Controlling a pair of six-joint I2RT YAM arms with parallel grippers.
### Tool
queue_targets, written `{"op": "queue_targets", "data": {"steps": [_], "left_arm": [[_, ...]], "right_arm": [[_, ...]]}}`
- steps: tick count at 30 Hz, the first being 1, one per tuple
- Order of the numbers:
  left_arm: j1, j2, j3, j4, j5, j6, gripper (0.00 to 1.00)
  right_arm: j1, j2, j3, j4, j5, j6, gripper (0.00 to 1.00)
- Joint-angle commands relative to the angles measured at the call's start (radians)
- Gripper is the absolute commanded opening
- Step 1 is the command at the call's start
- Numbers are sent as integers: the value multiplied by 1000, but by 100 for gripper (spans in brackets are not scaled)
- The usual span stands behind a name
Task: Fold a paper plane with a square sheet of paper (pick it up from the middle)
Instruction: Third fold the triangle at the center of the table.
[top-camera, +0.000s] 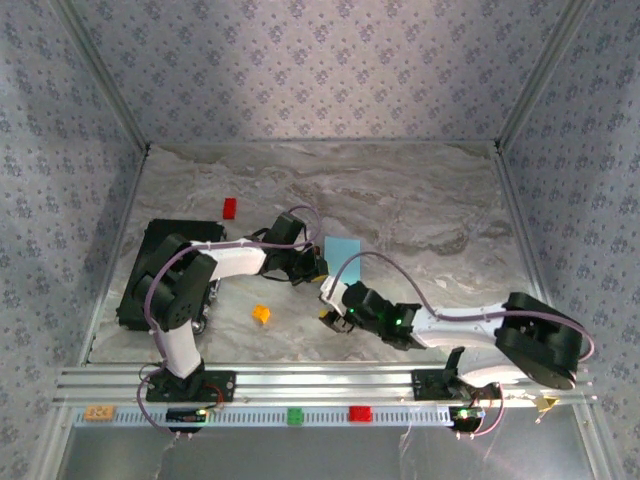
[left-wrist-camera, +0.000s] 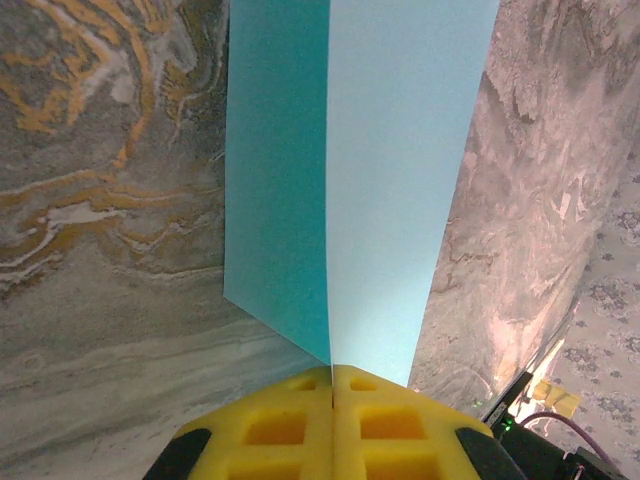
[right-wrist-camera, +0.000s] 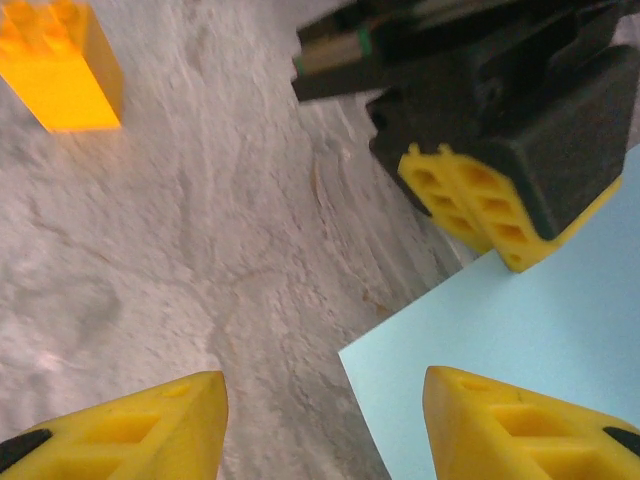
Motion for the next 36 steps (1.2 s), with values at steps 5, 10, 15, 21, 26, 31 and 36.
{"op": "queue_targets", "data": {"steps": [5,10,15,21,26,31,36], "left_arm": [[5,-31,-10,27,23,-8,3],[6,-30,-11,28,23,-10,3],[5,-30,-12,30,19,-10,3],[4,-27,-10,29,17,-11,3],[5,-22,-6,28,18,-10,3],[5,-22,-6,25,18,-8,3],[6,-25,-7,21,14,-8,4]], "right_arm": [[76,141,58,87,288,-124,57],[99,196,78,107,364,-139,52],[106,170,52,106,376,-135,42],[103,125,24,77,352,-117,30],[103,125,21,77,353,-103,21],[103,126,25,77,355,-99,14],[101,121,28,69,362,-98,7]]}}
